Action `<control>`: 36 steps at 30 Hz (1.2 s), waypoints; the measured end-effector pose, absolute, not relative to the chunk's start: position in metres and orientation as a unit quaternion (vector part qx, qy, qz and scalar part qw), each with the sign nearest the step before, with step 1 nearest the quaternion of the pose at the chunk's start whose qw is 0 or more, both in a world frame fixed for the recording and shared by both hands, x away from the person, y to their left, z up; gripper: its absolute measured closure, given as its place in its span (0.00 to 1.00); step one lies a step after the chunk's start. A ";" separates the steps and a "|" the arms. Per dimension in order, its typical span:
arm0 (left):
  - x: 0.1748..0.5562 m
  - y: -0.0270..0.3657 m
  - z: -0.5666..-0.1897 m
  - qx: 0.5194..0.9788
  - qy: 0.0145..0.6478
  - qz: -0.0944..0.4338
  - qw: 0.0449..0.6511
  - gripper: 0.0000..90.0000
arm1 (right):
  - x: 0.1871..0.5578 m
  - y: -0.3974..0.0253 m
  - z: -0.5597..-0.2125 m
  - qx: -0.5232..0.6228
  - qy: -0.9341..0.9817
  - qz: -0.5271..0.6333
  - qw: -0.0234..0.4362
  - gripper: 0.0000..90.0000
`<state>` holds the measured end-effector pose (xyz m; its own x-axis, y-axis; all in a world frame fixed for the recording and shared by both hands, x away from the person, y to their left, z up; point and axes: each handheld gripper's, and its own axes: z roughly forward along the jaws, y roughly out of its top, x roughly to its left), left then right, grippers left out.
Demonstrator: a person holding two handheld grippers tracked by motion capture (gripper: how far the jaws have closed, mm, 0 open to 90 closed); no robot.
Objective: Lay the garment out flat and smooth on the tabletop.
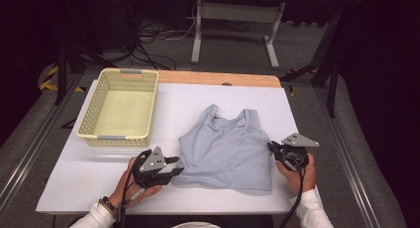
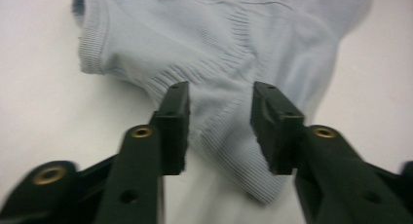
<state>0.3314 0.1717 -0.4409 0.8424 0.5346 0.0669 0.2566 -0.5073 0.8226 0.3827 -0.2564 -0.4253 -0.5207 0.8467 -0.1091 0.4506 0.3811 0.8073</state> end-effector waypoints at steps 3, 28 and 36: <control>0.342 0.167 -0.444 0.850 0.252 0.165 0.431 0.51 | 0.386 -0.255 -0.431 0.414 0.790 0.367 0.263 0.88; 0.377 0.145 -0.460 0.877 0.279 0.106 0.377 0.81 | 0.402 -0.249 -0.455 0.416 0.810 0.362 0.203 0.72; 0.369 0.153 -0.450 0.879 0.269 0.121 0.376 0.93 | 0.399 -0.249 -0.451 0.402 0.814 0.357 0.221 0.90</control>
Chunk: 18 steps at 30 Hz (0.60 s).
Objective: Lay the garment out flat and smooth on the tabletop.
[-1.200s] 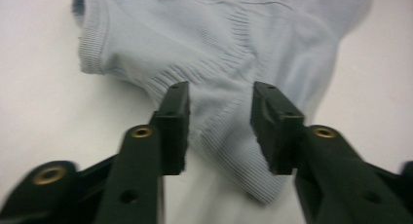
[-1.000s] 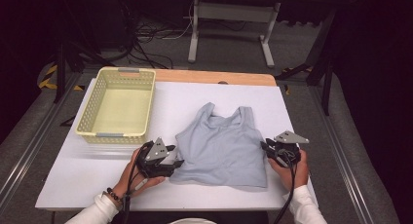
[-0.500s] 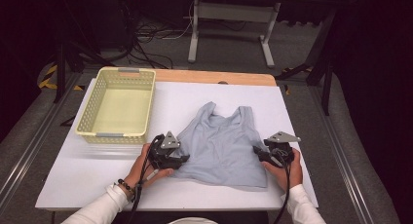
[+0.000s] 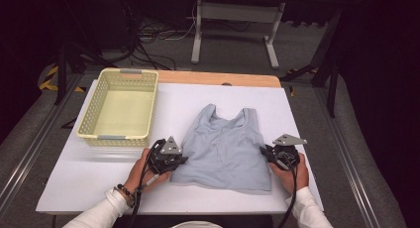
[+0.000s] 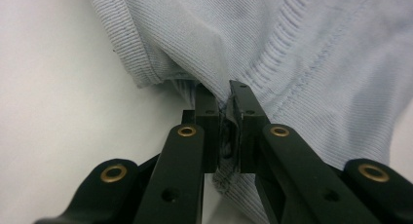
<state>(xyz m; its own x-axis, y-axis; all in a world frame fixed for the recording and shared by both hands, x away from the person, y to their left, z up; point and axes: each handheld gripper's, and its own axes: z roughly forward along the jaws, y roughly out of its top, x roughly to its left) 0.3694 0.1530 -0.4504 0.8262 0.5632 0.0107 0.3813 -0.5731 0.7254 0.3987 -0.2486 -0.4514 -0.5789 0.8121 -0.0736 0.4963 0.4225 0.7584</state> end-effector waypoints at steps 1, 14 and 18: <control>0.368 0.155 -0.448 0.878 0.268 0.124 0.377 0.94 | 0.398 -0.249 -0.451 0.399 0.814 0.358 0.224 0.90; 0.343 0.178 -0.416 0.855 0.256 0.171 0.417 0.93 | 0.389 -0.237 -0.439 0.374 0.809 0.386 0.238 0.91; 0.343 0.177 -0.419 0.856 0.256 0.173 0.414 0.91 | 0.389 -0.238 -0.439 0.376 0.807 0.386 0.241 0.90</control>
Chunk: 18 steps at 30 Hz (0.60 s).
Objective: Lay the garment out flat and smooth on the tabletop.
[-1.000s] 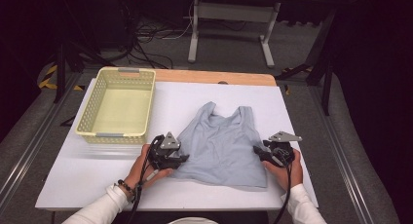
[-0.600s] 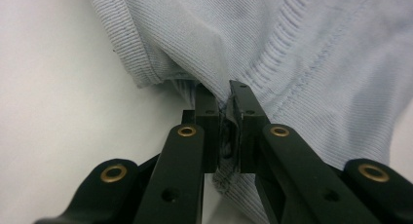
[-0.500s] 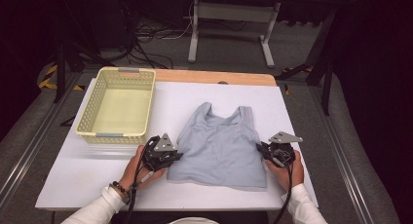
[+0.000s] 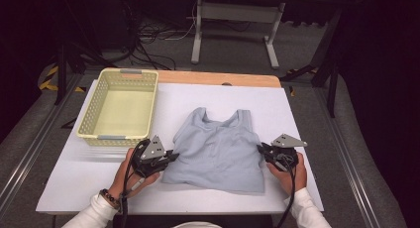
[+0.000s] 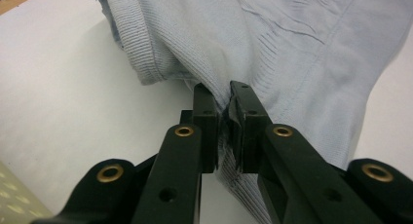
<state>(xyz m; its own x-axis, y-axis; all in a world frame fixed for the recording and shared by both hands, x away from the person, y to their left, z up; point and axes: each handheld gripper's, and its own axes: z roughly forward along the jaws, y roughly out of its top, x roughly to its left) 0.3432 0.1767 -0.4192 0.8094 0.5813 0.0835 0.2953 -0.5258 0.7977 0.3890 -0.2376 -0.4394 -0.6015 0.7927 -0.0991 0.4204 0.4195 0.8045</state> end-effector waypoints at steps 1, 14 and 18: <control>0.343 0.177 -0.419 0.856 0.257 0.171 0.415 0.91 | 0.389 -0.238 -0.439 0.376 0.806 0.387 0.241 0.90; 0.339 0.175 -0.411 0.842 0.246 0.187 0.442 0.87 | 0.388 -0.244 -0.433 0.381 0.788 0.405 0.265 0.92; 0.342 0.175 -0.406 0.831 0.246 0.185 0.463 0.83 | 0.389 -0.246 -0.431 0.384 0.784 0.408 0.267 0.90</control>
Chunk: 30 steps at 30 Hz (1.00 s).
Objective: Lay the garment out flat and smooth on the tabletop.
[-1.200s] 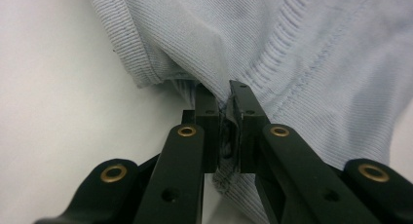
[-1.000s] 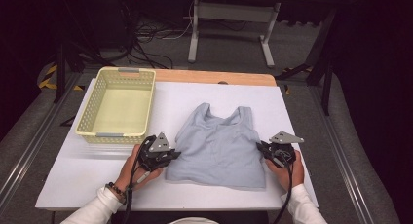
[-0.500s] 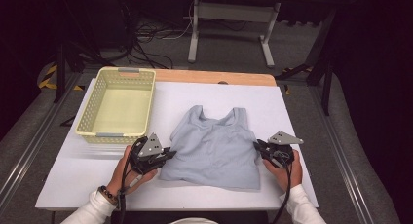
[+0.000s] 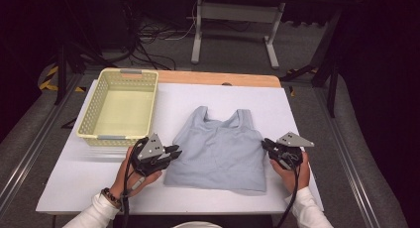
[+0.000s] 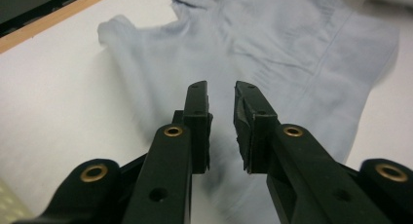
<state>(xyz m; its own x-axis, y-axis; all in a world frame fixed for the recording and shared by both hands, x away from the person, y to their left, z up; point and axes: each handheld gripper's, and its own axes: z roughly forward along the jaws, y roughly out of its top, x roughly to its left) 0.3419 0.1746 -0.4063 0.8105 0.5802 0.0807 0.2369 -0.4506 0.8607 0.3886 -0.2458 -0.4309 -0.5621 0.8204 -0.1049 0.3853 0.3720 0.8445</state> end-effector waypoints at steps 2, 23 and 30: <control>0.343 0.170 -0.403 0.831 0.242 0.192 0.463 0.82 | 0.390 -0.245 -0.430 0.383 0.785 0.406 0.269 0.90; 0.501 0.085 -0.410 0.821 0.358 0.236 0.377 0.42 | 0.510 -0.205 -0.412 0.371 0.812 0.379 0.244 0.49; 0.533 0.080 -0.440 0.840 0.386 0.209 0.320 0.42 | 0.543 -0.208 -0.444 0.422 0.811 0.346 0.208 0.47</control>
<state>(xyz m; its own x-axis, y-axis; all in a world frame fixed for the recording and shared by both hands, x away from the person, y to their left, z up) 0.5334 0.0802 -0.4402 0.6152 0.7814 0.1044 0.5140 -0.4980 0.6985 0.5427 -0.2083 -0.4438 -0.5569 0.8293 -0.0458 0.5407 0.4038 0.7380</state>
